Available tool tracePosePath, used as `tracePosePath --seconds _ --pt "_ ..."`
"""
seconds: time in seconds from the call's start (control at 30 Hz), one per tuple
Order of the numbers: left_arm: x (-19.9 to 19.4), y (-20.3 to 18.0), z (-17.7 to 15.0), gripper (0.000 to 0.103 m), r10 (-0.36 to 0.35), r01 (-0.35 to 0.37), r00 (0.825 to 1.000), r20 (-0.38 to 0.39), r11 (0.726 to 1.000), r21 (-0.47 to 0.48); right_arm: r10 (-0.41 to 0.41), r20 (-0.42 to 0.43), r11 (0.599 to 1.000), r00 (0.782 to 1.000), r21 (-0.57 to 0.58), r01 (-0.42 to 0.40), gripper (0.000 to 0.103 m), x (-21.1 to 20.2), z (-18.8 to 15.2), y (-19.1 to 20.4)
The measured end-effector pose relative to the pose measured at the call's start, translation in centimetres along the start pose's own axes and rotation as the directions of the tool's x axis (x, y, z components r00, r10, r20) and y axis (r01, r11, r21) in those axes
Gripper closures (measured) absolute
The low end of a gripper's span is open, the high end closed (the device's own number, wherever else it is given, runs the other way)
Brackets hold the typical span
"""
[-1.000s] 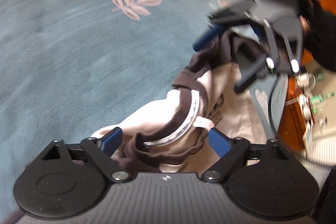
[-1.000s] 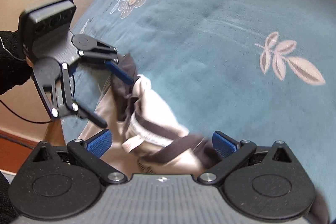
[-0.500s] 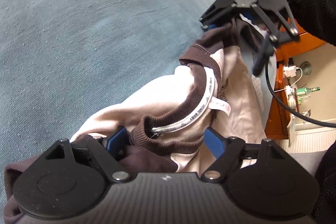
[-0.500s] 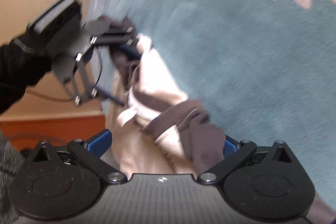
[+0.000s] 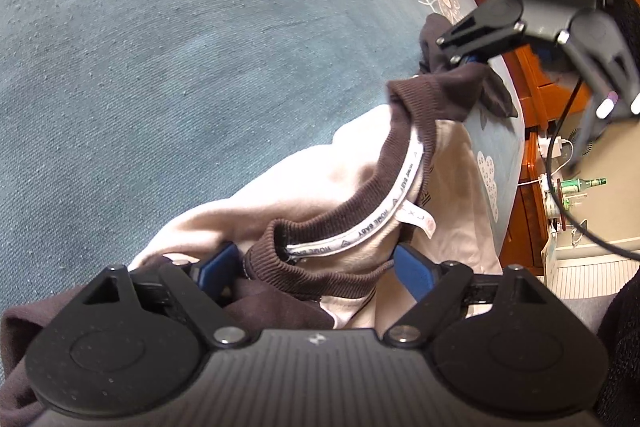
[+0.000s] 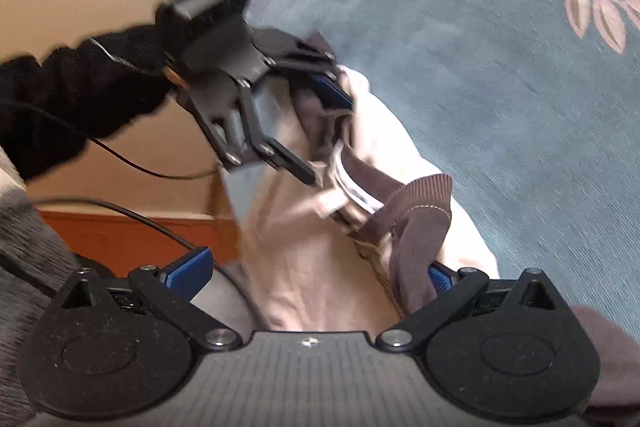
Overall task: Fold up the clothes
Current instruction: 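Grasp the ribbed collar with both grippers and lift the sweatshirt up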
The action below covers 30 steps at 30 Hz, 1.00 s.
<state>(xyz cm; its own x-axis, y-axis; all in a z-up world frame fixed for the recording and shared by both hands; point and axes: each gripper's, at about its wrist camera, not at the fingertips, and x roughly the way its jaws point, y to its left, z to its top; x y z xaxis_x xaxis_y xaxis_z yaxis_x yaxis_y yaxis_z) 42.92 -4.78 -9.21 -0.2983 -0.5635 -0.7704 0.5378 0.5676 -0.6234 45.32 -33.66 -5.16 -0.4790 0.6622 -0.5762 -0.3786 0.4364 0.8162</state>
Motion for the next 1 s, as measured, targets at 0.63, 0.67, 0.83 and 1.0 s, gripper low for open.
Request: tracePosePath --seconds 0.63,0.67,0.83,1.0 --pt "0.2 -3.5 0.5 0.033 0.179 -0.131 0.969 -0.169 0.956 0.261 -0.199 -0.019 0.979 0.98 0.034 0.199 0.045 4.5 -5.5 -1.4" --pt "0.0 -3.7 0.3 0.033 0.174 -0.122 0.967 -0.188 0.958 0.259 -0.199 -0.008 0.979 0.98 0.042 0.199 0.045 4.6 -5.8 -1.5" --pt "-1.4 -4.0 -1.0 0.033 0.152 -0.09 0.96 -0.236 0.962 0.257 -0.195 0.028 0.98 0.98 0.052 0.193 0.045 4.4 -6.8 -1.6" --pt "-1.1 -2.1 0.1 0.053 0.172 -0.12 0.957 -0.232 0.968 0.222 -0.204 0.044 0.979 0.978 0.042 0.202 0.045 4.2 -7.1 -1.5"
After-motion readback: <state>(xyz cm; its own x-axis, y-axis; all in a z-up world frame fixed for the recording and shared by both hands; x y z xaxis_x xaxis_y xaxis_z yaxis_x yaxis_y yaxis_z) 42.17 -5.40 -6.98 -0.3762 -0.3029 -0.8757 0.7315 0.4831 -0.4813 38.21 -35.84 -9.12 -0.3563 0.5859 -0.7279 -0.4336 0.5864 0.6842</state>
